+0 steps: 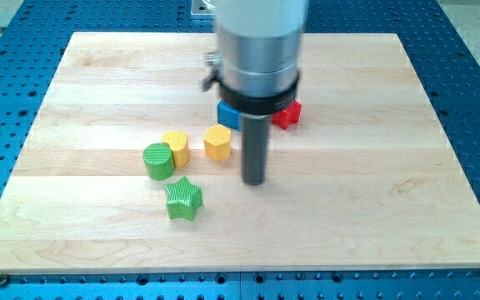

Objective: Separate the greenblue and yellow blocks from each other

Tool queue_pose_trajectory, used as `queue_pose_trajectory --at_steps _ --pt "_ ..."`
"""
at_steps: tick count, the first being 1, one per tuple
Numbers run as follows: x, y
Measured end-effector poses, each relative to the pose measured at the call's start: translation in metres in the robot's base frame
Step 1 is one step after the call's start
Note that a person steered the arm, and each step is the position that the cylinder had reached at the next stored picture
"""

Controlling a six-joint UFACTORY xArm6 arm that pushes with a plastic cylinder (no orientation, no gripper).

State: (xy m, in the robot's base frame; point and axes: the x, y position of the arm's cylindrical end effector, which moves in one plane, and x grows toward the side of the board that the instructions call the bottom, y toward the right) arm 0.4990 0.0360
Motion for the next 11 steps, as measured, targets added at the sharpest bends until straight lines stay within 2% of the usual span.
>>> queue_pose_trajectory --at_steps 1,3,4,6,7,8,9,10,11 --pt "-0.024 -0.022" --pt "-0.034 -0.172" --pt "-0.058 -0.197" --pt "-0.026 -0.022" --pt "-0.059 -0.035" --pt "-0.068 -0.117" --pt "-0.119 -0.121" --pt "-0.141 -0.085" --pt "-0.104 -0.039"
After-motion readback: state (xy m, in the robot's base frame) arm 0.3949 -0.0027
